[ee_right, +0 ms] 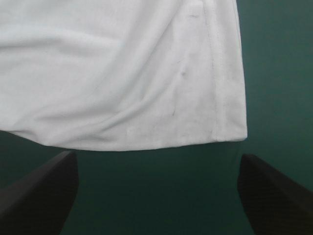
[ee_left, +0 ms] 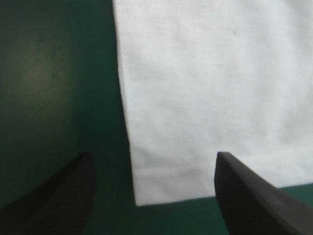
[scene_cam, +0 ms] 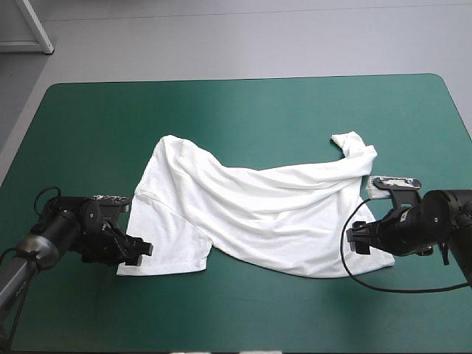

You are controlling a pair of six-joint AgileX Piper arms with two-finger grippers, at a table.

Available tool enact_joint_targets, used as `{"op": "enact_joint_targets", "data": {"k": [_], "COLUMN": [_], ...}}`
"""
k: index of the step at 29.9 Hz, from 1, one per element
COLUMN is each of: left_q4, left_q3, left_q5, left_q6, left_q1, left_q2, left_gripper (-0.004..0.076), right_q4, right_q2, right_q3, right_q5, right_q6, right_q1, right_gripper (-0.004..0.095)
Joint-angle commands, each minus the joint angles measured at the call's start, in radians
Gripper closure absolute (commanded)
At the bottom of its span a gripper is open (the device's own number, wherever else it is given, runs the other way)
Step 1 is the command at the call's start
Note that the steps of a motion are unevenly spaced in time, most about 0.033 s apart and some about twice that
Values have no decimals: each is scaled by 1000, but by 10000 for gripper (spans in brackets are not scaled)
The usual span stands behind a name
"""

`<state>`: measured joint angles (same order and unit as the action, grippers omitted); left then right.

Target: Fold the cloth

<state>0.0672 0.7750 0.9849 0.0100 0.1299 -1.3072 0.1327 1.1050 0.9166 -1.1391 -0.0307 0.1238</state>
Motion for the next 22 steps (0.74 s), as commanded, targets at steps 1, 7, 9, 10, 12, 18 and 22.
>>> {"op": "enact_joint_targets", "data": {"k": [1, 7, 9, 10, 12, 18, 22], "left_q4": [19, 111, 135, 135, 128, 132, 130], "left_q3": [17, 5, -15, -31, -70, -135, -135], "left_q5": [-34, -84, -106, -111, -137, -187, -175], "left_q6": [-10, -10, -4, -4, -4, 28, 36], "left_q1": [2, 2, 5, 7, 19, 42, 42], "left_q2": [-25, -63, -63, -63, -65, -67, -67], "left_gripper": [220, 267, 335, 377, 465, 725, 733], "right_q4": [4, -4, -24, -36, -52, -59, -73], "right_q2": [-21, -19, -13, -8, 3, 80, 152], "right_q3": [13, 13, 11, 10, 4, -44, -107], "right_q5": [46, 93, 105, 112, 126, 193, 248], "right_q6": [9, 9, 9, 9, 6, 6, 4], "right_q1": [-7, -7, -7, -7, -7, -7, -7], "right_gripper": [76, 76, 76, 76, 76, 76, 76]}}
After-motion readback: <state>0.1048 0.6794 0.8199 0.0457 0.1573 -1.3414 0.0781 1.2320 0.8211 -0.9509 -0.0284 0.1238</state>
